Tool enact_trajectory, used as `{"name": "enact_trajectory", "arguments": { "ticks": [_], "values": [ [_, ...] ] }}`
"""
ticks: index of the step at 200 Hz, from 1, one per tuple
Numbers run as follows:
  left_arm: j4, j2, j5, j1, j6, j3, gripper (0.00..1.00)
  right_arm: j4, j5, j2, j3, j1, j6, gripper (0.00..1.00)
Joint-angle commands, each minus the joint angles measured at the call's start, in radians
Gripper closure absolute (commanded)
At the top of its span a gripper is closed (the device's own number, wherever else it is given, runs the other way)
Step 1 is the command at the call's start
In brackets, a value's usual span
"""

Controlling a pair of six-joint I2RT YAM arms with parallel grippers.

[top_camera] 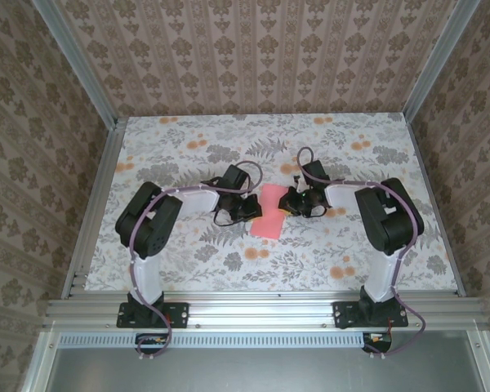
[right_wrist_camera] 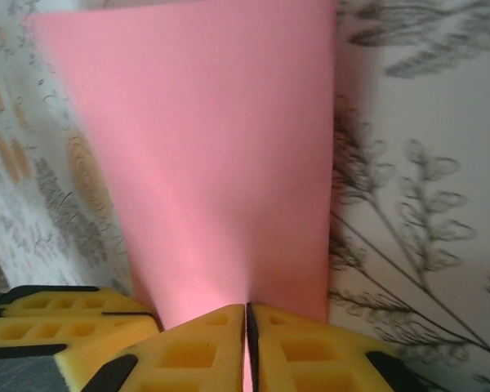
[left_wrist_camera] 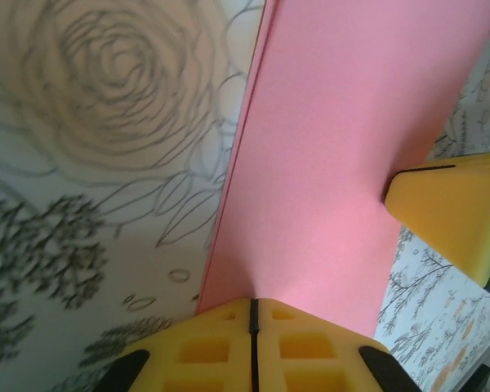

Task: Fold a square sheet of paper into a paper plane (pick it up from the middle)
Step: Fold the square sheet of paper in half at the center of the table.

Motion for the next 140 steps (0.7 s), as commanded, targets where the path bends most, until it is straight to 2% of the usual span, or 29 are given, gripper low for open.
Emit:
{"name": "enact_trajectory", "arguments": {
  "ticks": [1,27,62,93,121,140],
  "values": [
    [-0.069,-0.052,-0.003,0.024,-0.030,-0.025,0.89,-0.095,-0.011,0.053,0.045,0.013,-0.072,0.87],
    [-0.026,-0.110,0.024,0.054,-0.045,-0.037,0.82,-0.127,-0.057,0.093,0.086,0.027,-0.146,0.87],
    [0.013,-0.130,0.050,0.106,-0.045,-0.030,0.75,-0.245,-0.122,0.147,0.197,0.059,-0.345,0.87],
    [0.039,-0.088,0.073,0.142,-0.036,0.011,0.75,-0.324,-0.163,0.184,0.280,0.075,-0.506,0.87],
    [0.057,-0.019,0.084,0.145,-0.029,0.065,0.79,-0.279,-0.241,0.164,0.291,0.074,-0.531,0.87],
    [0.063,0.031,0.102,0.144,-0.028,0.110,0.82,-0.241,-0.250,0.131,0.287,0.075,-0.503,0.85]
  ]
}}
